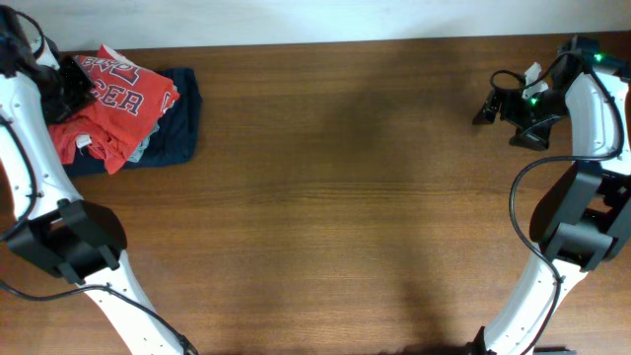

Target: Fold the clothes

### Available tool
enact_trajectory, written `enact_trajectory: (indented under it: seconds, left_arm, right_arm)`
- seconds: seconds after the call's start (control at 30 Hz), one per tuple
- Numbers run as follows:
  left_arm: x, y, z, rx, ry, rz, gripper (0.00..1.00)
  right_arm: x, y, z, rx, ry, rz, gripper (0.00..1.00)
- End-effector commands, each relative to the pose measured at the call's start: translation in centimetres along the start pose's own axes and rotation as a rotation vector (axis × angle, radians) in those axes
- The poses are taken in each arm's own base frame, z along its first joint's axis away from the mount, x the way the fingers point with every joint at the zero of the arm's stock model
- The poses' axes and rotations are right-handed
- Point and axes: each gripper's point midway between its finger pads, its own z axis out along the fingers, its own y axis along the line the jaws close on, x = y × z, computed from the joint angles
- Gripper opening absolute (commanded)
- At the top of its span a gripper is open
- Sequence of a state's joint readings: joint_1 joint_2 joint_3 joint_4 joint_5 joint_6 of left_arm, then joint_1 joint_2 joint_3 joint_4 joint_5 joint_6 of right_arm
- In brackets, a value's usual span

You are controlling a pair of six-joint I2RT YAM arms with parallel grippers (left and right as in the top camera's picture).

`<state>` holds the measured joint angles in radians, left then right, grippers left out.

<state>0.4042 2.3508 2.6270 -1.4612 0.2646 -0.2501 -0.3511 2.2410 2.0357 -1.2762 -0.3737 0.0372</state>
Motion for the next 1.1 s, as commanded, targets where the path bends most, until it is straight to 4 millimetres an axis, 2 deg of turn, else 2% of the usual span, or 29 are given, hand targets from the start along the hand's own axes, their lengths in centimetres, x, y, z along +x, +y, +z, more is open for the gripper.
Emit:
enact_trajectory:
  seconds: [0.0, 0.13, 0.23, 0.27, 0.33, 0.37, 0.43, 0.53, 0.63, 0.67, 0.73, 0.8, 0.83, 0.97, 1.07]
  left_arm:
    - [0.8, 0.0, 0.2, 0.109, 0.065, -0.030, 0.00]
    - [1.1, 2.3, -0.2, 0.055, 0.082, -0.072, 0.02]
    - [0.9, 3.9, -0.6, 0.042, 0.076, -0.103, 0.12]
    - [0.9, 4.1, -0.7, 0.052, 0.079, -0.112, 0.27]
    - [0.9, 4.7, -1.3, 0.054, 0.077, -0.129, 0.66]
    - [0.8, 4.9, -1.5, 0.054, 0.074, -0.134, 0.71]
    - [0.6, 5.0, -2.2, 0.055, 0.057, -0.135, 0.74]
    - [0.3, 4.2, -3.0, 0.091, 0.039, -0.112, 0.73]
    - [0.3, 1.4, -3.3, 0.236, 0.043, -0.024, 0.73]
    - [0.5, -0.1, -3.4, 0.319, 0.050, 0.019, 0.69]
    - [0.6, -1.4, -3.6, 0.385, 0.051, 0.060, 0.51]
    - [0.6, -1.6, -3.6, 0.388, 0.049, 0.066, 0.18]
    - [0.5, -1.4, -3.5, 0.375, 0.042, 0.069, 0.11]
    - [-0.2, 0.2, -2.6, 0.285, 0.019, 0.077, 0.10]
    - [0.0, 0.6, -1.2, 0.271, 0.032, 0.086, 0.10]
  right_arm:
    - [-0.4, 0.2, -1.5, 0.012, -0.036, -0.017, 0.99]
    - [-0.4, 0.2, -1.5, 0.012, -0.036, -0.017, 0.99]
    - [-0.4, 0.2, -1.5, 0.012, -0.036, -0.017, 0.99]
    - [-0.4, 0.2, -1.5, 0.012, -0.036, -0.017, 0.99]
    - [-0.4, 0.2, -1.5, 0.012, -0.036, -0.017, 0.99]
    - [-0.4, 0.2, -1.5, 0.012, -0.036, -0.017, 0.99]
    - [-0.4, 0.2, -1.5, 0.012, -0.036, -0.017, 0.99]
    - [-0.4, 0.2, -1.5, 0.012, -0.036, -0.017, 0.98]
    - [-0.4, 0.2, -1.5, 0.012, -0.036, -0.017, 0.99]
    - [-0.4, 0.2, -1.5, 0.012, -0.036, -0.017, 0.99]
    - [-0.4, 0.2, -1.5, 0.012, -0.036, -0.017, 0.99]
    - [-0.4, 0.2, -1.5, 0.012, -0.036, -0.017, 0.99]
    - [-0.4, 0.2, -1.5, 0.012, -0.036, -0.017, 0.99]
    - [-0.4, 0.2, -1.5, 0.012, -0.036, -0.017, 0.99]
    - [-0.4, 0.2, -1.5, 0.012, -0.036, -0.017, 0.99]
